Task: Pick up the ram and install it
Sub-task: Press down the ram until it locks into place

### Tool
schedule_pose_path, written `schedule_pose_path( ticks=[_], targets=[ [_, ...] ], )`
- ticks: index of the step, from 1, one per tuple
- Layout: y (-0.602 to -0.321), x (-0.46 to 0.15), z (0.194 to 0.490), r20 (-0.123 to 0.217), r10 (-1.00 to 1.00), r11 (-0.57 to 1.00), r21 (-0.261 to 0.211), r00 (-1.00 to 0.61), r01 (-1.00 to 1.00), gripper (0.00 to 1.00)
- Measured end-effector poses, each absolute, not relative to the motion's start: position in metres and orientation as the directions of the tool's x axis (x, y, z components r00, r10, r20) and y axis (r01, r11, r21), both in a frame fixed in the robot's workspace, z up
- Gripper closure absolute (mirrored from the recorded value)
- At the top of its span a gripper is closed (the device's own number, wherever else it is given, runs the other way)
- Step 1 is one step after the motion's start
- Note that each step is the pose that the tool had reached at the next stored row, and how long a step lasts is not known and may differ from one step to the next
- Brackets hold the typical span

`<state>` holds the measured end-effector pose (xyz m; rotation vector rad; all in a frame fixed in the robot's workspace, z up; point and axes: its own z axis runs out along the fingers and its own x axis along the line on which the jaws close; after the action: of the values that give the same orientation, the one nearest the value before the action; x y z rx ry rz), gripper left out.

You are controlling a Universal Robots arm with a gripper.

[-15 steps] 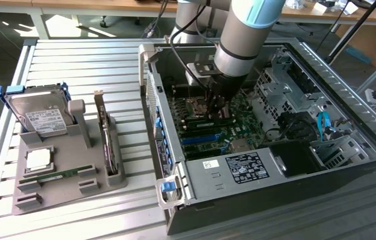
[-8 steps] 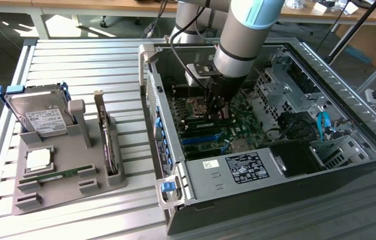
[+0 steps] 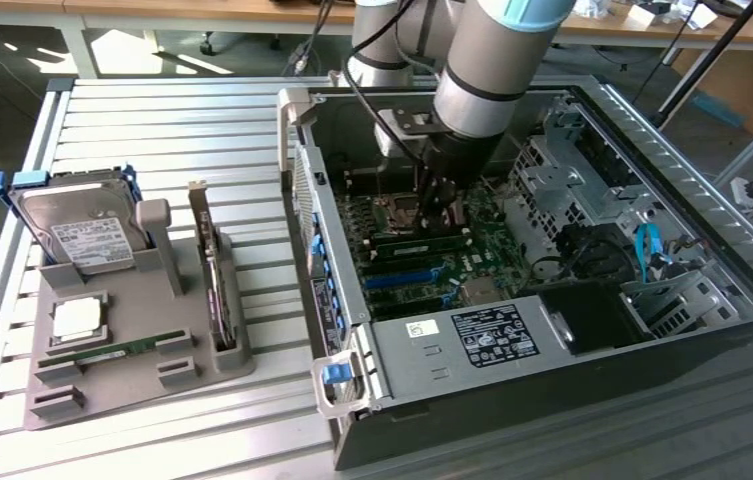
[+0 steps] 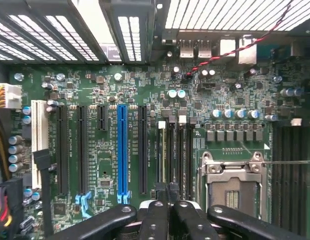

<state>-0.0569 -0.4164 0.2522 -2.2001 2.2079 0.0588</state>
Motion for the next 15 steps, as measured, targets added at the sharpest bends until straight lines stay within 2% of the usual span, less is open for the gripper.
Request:
schedule_pose_path(
  ticks=[9, 15],
  targets=[
    [-0.416, -0.057, 0.282, -0.043, -0.999, 0.003, 0.010, -0.004, -1.000, 0.90],
    [-0.416, -0.057, 0.282, -0.043, -0.999, 0.003, 0.010, -0.004, -1.000, 0.90]
  ],
)
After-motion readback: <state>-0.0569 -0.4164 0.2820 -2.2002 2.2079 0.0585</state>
